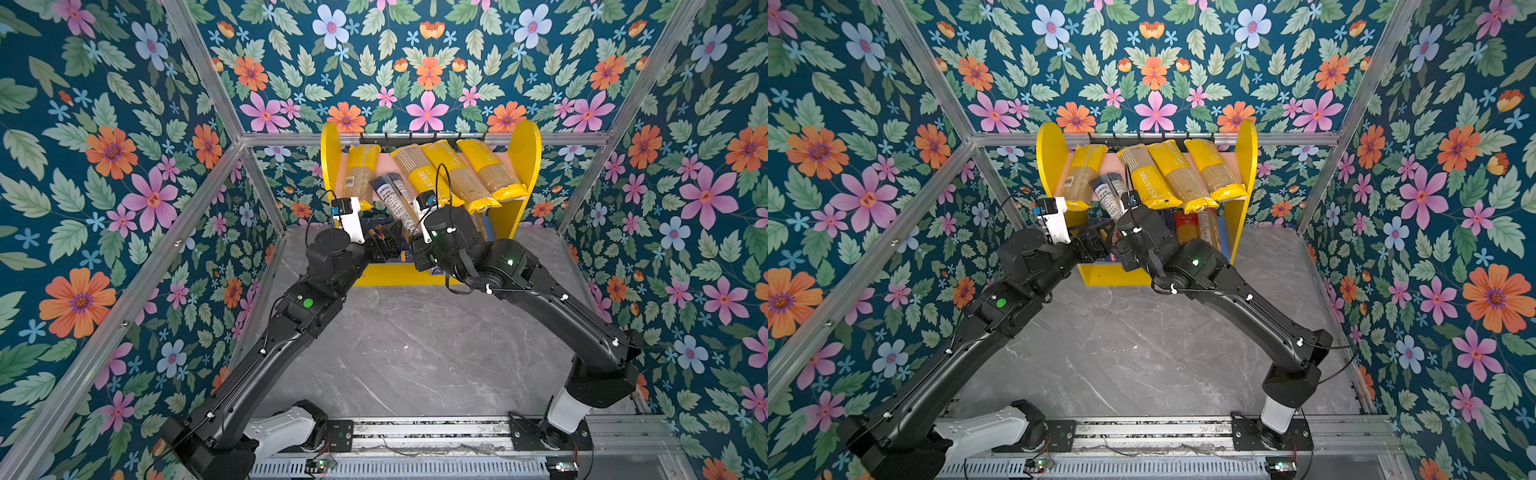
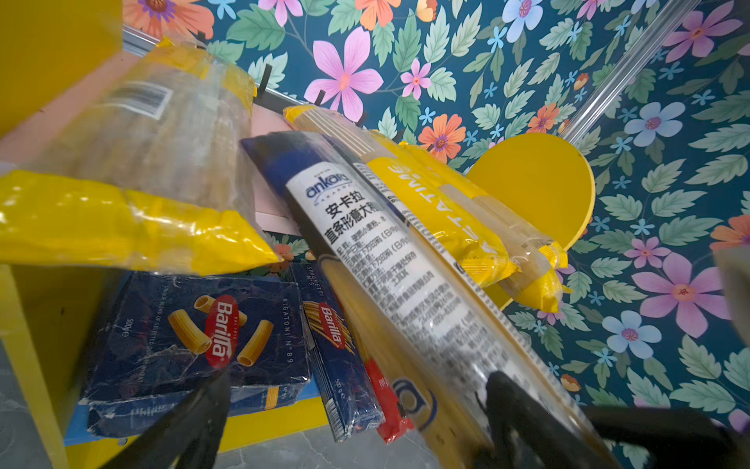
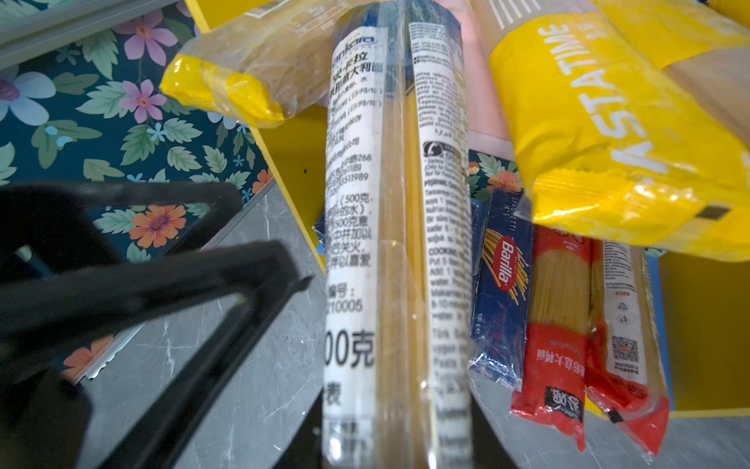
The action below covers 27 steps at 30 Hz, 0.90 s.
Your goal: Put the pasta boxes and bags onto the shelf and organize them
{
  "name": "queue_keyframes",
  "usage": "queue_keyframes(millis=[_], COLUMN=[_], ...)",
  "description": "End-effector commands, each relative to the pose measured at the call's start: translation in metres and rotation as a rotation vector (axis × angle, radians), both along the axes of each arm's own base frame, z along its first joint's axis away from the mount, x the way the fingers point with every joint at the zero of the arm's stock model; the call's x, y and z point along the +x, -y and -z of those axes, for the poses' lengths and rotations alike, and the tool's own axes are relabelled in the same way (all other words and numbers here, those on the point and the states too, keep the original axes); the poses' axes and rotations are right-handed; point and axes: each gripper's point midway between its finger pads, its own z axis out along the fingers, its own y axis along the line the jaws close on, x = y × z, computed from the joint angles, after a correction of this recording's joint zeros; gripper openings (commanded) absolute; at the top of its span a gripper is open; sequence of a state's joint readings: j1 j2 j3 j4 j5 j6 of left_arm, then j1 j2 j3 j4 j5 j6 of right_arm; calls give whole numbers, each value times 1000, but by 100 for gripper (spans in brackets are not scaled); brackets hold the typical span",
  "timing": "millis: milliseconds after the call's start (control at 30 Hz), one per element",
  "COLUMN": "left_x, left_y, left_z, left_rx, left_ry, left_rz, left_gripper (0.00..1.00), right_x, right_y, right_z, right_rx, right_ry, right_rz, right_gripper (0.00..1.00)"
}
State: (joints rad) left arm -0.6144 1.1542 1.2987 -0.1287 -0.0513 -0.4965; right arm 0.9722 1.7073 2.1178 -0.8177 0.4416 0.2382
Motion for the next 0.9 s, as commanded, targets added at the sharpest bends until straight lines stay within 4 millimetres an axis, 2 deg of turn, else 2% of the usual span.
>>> queue_keyframes(millis=[0,33,233,367,567,667,867], left_x=[-4,-4,-11,-14,-20,-19,-18], left_y=[13,15,29,43,44,47,56], left_z=[-9,-9,-11,-10,-16,-15,-18], left_rx=[-82,-97,-173,-212,-230,-231,-247], left_ry=[-14,-23,-57,-82,-69,-67,-67], left_rz=[80,95,199,276,305,316,356], left_gripper=[100,100,100,100,99,93,72], right_x=[3,-5,-12,-12,-11,-11,-11], right_y=[-6,3,8,3,0,-3,-8], right_z=[-34,-48,-48,-46,-46,-46,-45], right_rx=[121,156,169,162,163,168,163], right_ry=[109,132,143,142,140,136,127], right_rz=[4,-8,-28,-44,-52,-65,-77], right_gripper=[5,5,5,5,5,5,5])
